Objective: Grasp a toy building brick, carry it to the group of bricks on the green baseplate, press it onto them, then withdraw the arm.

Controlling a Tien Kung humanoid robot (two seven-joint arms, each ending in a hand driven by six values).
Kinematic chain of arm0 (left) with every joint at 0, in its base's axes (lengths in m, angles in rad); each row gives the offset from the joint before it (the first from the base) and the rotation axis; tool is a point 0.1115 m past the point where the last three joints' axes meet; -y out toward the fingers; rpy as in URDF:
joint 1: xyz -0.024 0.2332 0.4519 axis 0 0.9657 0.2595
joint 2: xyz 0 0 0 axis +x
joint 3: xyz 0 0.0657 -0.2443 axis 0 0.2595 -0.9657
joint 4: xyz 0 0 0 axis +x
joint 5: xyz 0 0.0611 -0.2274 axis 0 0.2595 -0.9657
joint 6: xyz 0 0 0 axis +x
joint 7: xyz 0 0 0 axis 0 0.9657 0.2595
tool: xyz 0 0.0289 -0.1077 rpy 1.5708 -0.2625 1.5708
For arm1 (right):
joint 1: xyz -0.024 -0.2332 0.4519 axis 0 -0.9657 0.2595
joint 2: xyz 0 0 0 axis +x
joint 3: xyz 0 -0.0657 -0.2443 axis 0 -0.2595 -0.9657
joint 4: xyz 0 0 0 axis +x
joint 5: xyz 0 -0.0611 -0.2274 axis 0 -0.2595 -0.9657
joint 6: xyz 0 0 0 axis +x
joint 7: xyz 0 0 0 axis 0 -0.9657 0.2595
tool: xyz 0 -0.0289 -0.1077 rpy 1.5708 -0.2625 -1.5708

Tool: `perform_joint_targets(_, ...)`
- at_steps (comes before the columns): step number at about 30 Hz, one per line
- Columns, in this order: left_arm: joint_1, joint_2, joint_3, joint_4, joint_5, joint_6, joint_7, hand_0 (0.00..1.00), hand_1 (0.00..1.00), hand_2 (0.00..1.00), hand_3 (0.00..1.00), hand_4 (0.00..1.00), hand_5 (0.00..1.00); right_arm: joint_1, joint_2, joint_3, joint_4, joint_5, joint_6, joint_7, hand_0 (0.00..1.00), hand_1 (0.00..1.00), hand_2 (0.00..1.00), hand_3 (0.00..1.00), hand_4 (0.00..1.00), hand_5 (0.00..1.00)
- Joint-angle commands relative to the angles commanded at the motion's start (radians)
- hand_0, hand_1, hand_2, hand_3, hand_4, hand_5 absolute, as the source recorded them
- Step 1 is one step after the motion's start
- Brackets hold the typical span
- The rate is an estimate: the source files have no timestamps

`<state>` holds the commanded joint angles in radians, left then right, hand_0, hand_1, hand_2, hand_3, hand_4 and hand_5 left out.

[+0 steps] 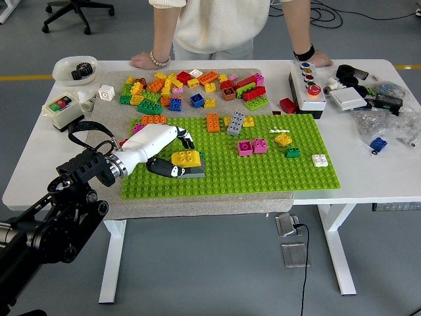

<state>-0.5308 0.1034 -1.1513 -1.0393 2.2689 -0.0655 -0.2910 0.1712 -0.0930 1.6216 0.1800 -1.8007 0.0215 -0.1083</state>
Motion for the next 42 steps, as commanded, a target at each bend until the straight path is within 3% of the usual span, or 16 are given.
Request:
perform_joint_targets(21, -0.014, 0.027, 0.016, 0.008, 0.000, 0.003, -0.038, 0.755, 0.721, 0.600, 0.603, 0.897, 0.226, 0.001, 0.000, 0.000, 0.000, 0.002, 0.000, 0.000, 0.739, 0.633, 0.675, 0.611, 0.819, 0.523)
perform_joint_targets(42, -0.034, 0.030, 0.041, 0.054, 0.000, 0.063, -0.072, 0.764, 0.723, 0.600, 0.602, 0.902, 0.223, -0.001, 0.003, -0.003, 0.000, 0.003, 0.000, -0.001, 0.740, 0.633, 0.674, 0.610, 0.819, 0.523)
